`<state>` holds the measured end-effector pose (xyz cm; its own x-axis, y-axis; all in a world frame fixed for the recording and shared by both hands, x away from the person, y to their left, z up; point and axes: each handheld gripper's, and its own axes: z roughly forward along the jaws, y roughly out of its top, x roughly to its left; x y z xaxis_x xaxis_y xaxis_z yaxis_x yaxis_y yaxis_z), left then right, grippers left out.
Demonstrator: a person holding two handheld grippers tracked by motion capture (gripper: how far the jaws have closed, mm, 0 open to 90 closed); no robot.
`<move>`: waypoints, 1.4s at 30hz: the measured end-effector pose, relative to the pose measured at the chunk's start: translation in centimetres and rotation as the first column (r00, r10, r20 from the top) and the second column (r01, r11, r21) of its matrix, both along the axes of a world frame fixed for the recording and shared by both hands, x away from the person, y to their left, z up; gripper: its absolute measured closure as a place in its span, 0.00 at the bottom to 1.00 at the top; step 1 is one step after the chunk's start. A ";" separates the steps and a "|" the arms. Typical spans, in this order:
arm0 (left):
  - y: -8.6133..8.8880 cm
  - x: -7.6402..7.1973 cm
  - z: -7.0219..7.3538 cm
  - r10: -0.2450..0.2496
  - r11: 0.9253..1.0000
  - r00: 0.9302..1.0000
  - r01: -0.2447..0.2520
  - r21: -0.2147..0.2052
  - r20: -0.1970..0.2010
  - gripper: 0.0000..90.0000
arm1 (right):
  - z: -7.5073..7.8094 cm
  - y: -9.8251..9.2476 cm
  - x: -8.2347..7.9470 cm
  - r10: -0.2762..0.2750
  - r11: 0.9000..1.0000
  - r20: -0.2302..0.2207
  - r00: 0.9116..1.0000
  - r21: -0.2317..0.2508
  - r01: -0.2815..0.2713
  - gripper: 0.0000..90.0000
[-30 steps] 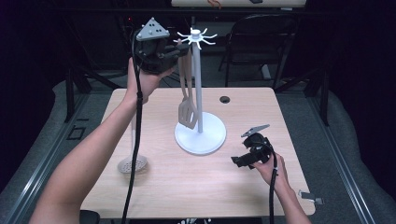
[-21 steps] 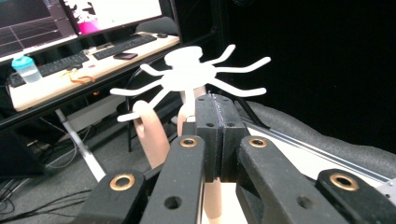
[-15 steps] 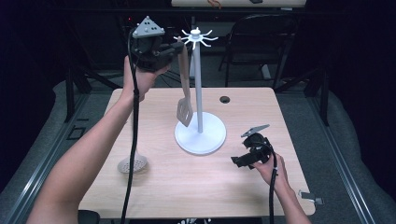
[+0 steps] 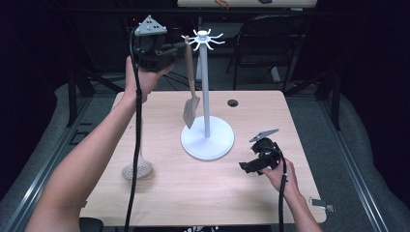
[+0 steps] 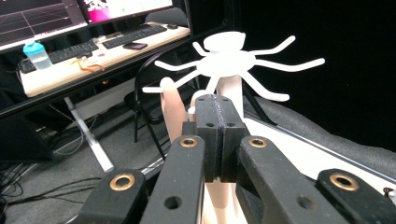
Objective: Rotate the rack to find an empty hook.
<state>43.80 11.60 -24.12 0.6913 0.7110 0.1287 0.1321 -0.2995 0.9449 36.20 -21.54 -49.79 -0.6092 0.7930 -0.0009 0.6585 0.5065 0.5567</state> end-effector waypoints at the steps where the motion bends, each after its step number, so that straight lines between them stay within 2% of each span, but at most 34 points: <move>1: 0.0 0.0 0.0 -0.001 1.000 1.000 0.001 0.000 0.001 1.00 | 0.0 0.0 0.0 -0.001 1.000 0.000 1.000 0.003 0.001 0.05; 6: 0.2 -0.1 0.0 -0.006 1.000 1.000 0.006 -0.010 -0.005 1.00 | -0.2 0.1 0.1 0.005 1.000 0.001 1.000 0.008 -0.005 0.05; 7: 0.2 -0.2 0.0 -0.010 1.000 1.000 0.010 -0.011 -0.004 1.00 | -0.2 0.2 0.0 0.004 1.000 0.000 1.000 0.021 -0.004 0.05; 11: 0.7 -0.9 -0.2 -0.026 1.000 1.000 0.026 -0.018 -0.005 0.99 | -0.2 0.1 0.1 0.007 1.000 0.000 1.000 0.009 -0.007 0.05; 17: 1.7 -1.8 -1.5 -0.032 0.999 0.999 0.031 -0.023 -0.034 0.81 | -0.2 0.2 0.0 0.005 1.000 -0.002 1.000 0.019 -0.005 0.05; 18: 1.9 -1.8 -1.9 -0.023 1.000 0.999 0.022 -0.021 -0.044 0.75 | -0.2 0.2 0.0 0.005 1.000 -0.003 1.000 0.030 -0.005 0.05; 22: 2.9 -2.1 -3.2 0.006 1.000 0.997 -0.008 -0.030 -0.075 0.56 | -0.1 0.2 0.0 0.005 1.000 -0.001 1.000 0.024 -0.005 0.05; 24: 3.5 -2.2 -3.9 0.019 0.999 0.996 -0.023 -0.036 -0.091 0.49 | -0.2 0.2 0.0 0.006 0.999 -0.002 1.000 0.033 -0.006 0.05; 30: 5.3 -2.7 -5.6 0.060 0.997 0.991 -0.065 -0.038 -0.120 0.31 | -0.2 0.3 0.0 0.008 1.000 0.001 1.000 0.020 -0.008 0.05; 33: 6.0 -2.9 -6.5 0.076 0.996 0.987 -0.082 -0.035 -0.141 0.25 | -0.2 0.3 0.1 0.006 1.000 0.001 1.000 0.020 -0.006 0.05; 38: 7.0 -3.3 -8.3 0.111 0.994 0.980 -0.113 -0.003 -0.163 0.19 | -0.3 0.4 0.0 0.010 1.000 0.000 1.000 0.023 -0.010 0.05; 42: 7.8 -3.5 -10.2 0.144 0.990 0.971 -0.142 0.024 -0.191 0.17 | -0.3 0.5 0.1 0.009 1.000 -0.002 1.000 0.011 -0.009 0.05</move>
<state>40.26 19.36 -34.27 0.5948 0.8038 0.0109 0.3530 -0.2734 0.8948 36.26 -21.08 -50.14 -0.6163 0.7875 0.0096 0.6553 0.5060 0.5608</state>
